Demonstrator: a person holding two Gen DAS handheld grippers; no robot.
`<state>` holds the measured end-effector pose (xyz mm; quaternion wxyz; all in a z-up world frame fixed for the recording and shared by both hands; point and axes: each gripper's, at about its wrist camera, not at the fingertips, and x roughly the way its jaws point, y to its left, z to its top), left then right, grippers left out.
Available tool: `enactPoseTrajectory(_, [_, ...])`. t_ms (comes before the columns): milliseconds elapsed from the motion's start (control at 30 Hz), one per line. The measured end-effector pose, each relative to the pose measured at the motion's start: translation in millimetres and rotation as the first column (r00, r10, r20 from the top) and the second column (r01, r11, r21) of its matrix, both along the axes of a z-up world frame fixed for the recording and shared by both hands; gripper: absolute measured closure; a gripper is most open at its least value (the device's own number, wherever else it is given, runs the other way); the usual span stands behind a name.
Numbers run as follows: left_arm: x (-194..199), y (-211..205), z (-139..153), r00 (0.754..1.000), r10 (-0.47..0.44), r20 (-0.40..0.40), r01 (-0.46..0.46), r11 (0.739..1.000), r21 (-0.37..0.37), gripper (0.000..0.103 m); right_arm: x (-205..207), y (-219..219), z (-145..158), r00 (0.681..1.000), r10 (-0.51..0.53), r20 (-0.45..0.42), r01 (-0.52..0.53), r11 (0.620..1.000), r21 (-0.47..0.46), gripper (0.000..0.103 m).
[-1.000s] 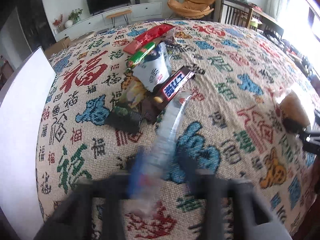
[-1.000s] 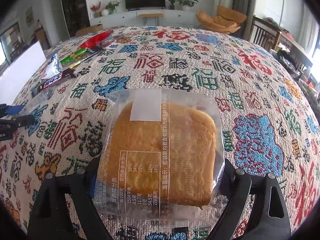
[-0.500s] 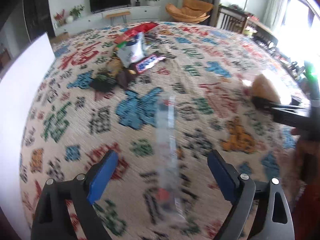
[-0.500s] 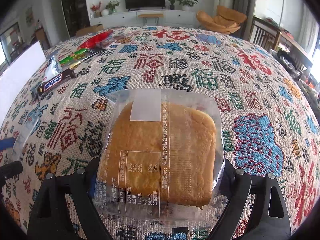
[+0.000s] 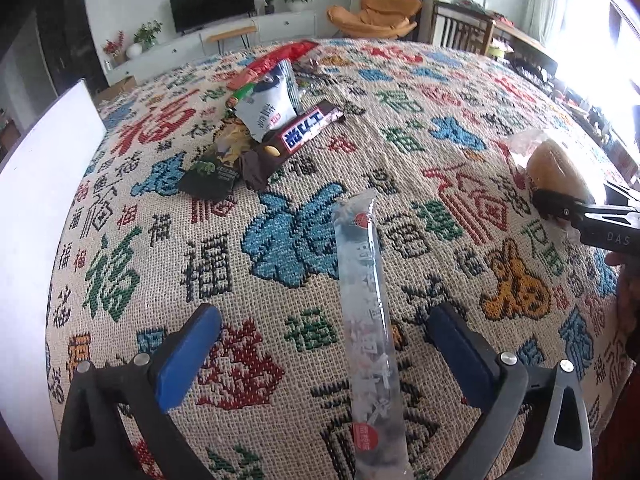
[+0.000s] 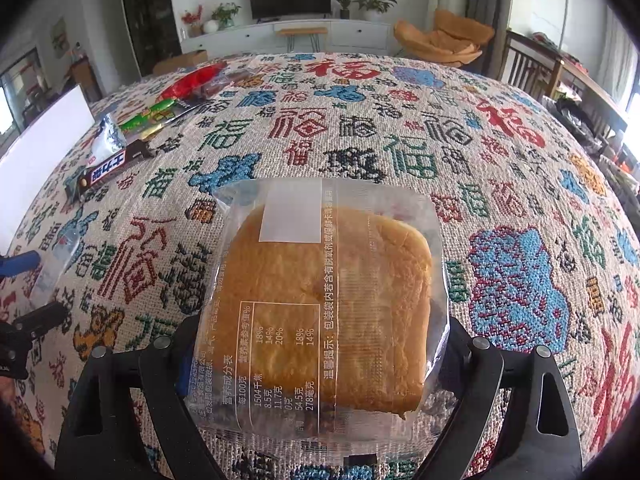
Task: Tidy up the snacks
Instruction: 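Carry both packets over the white box and open both tools to drop them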
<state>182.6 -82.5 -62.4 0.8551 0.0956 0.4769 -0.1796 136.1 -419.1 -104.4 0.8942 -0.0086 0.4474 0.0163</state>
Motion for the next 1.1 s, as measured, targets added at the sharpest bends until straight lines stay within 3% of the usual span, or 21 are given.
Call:
enactPoseTrajectory(100, [0.4, -2.8, 2.3, 0.999, 0.002, -0.045, -0.001, 1.000, 0.012, 0.001, 0.3, 1.3, 0.1, 1.000, 0.011, -0.016, -0.011, 1.000, -0.008, 0.012])
enactPoseTrajectory(167, [-5.3, -4.3, 5.2, 0.999, -0.007, -0.032, 0.008, 1.000, 0.014, 0.015, 5.6, 2.5, 4.0, 0.994, 0.035, -0.105, -0.036, 0.999, -0.012, 0.012])
enactPoseTrajectory(267, [-13.2, -8.6, 11.0, 0.999, -0.040, -0.011, 0.040, 0.999, 0.001, 0.065, 11.2, 6.4, 15.1, 0.971, 0.026, -0.239, -0.035, 0.999, -0.034, 0.013])
enactPoseTrajectory(333, [-14.4, -8.4, 13.0, 0.999, -0.052, -0.014, 0.052, 0.998, -0.034, 0.084, 12.2, 13.3, 24.4, 0.963, 0.023, -0.270, -0.044, 0.996, -0.071, 0.013])
enactPoseTrajectory(467, [-18.8, 14.4, 14.1, 0.999, -0.003, -0.052, -0.006, 0.986, -0.166, 0.086, 21.9, 20.6, 19.0, 0.949, 0.007, -0.316, -0.040, 0.995, -0.096, 0.014])
enactPoseTrajectory(533, [-28.1, 33.4, 20.8, 0.998, 0.019, -0.057, -0.032, 0.968, -0.247, 0.086, 20.0, 13.9, 17.9, 0.955, -0.010, -0.297, -0.001, 0.999, -0.036, 0.023])
enactPoseTrajectory(600, [-36.1, 49.9, 31.3, 0.998, 0.036, -0.051, -0.050, 0.951, -0.305, 0.086, 12.1, 10.8, 26.0, 0.961, -0.014, -0.277, 0.024, 0.999, 0.031, 0.024])
enactPoseTrajectory(700, [-46.7, 80.0, 61.8, 0.998, 0.066, -0.025, -0.070, 0.902, -0.426, 0.086, 1.0, 32.7, 53.1, 0.976, 0.030, -0.217, -0.009, 0.996, 0.093, 0.025])
enactPoseTrajectory(833, [-55.8, 138.8, 127.6, 0.985, 0.162, 0.058, -0.104, 0.831, -0.547, 0.086, 4.4, 96.6, 117.9, 0.987, 0.139, -0.079, -0.117, 0.963, 0.245, 0.025])
enactPoseTrajectory(900, [-62.6, 178.7, 158.7, 0.964, 0.238, 0.121, -0.134, 0.824, -0.550, 0.086, 7.9, 136.5, 150.4, 0.978, 0.207, -0.006, -0.196, 0.935, 0.297, 0.025])
enactPoseTrajectory(967, [-70.0, 217.8, 179.3, 0.932, 0.323, 0.167, -0.192, 0.827, -0.529, 0.086, 12.2, 195.6, 186.6, 0.947, 0.314, 0.068, -0.318, 0.886, 0.338, 0.024])
enactPoseTrajectory(1033, [-78.0, 259.9, 192.8, 0.885, 0.417, 0.206, -0.290, 0.841, -0.456, 0.085, 17.4, 255.5, 210.3, 0.903, 0.416, 0.106, -0.424, 0.824, 0.376, 0.024])
enactPoseTrajectory(1100, [-82.3, 289.8, 193.6, 0.836, 0.501, 0.224, -0.407, 0.840, -0.360, 0.073, 22.9, 310.5, 222.6, 0.860, 0.497, 0.116, -0.494, 0.756, 0.429, 0.021])
